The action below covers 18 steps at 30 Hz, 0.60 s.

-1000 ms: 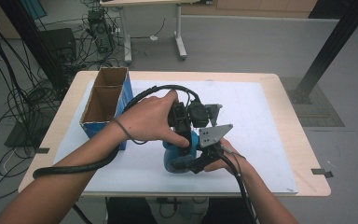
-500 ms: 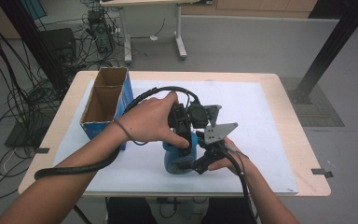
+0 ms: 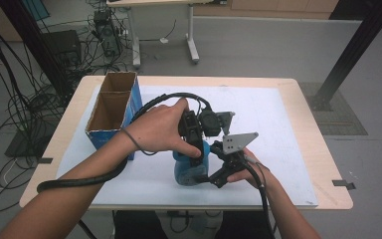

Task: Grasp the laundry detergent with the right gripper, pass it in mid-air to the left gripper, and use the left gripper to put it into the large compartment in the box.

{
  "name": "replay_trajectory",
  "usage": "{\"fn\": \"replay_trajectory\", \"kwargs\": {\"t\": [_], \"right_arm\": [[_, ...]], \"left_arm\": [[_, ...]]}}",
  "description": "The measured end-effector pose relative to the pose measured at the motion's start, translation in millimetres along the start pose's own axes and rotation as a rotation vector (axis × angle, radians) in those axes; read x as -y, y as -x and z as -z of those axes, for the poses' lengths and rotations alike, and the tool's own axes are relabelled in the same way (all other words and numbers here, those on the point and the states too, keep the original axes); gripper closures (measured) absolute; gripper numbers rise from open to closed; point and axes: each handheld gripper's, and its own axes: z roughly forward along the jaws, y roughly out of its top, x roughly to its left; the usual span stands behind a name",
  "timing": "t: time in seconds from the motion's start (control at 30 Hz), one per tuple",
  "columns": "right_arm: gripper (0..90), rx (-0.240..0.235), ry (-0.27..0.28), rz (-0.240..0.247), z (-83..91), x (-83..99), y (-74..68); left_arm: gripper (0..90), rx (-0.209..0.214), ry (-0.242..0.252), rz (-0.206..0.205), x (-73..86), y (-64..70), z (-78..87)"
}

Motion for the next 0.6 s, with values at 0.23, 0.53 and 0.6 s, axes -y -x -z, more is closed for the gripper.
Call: {"fn": "replay_trajectory", "kwargs": {"t": [0.23, 0.53, 0.6], "right_arm": [[16.2, 0.022, 0.002, -0.013, 9.2, 4.0, -3.3], [15.4, 0.036, 0.0, -0.027, 22.2, 8.2, -7.9], [15.0, 0.038, 0.002, -0.035, 25.8, 10.1, -8.5]], "left_arm": [[36.9, -0.011, 0.01, 0.004, 1.1, 1.2, 0.9], [36.9, -0.013, 0.014, 0.013, 1.6, 3.4, 2.5], [36.9, -0.005, 0.005, 0.019, 0.3, 2.2, 2.3]]}}
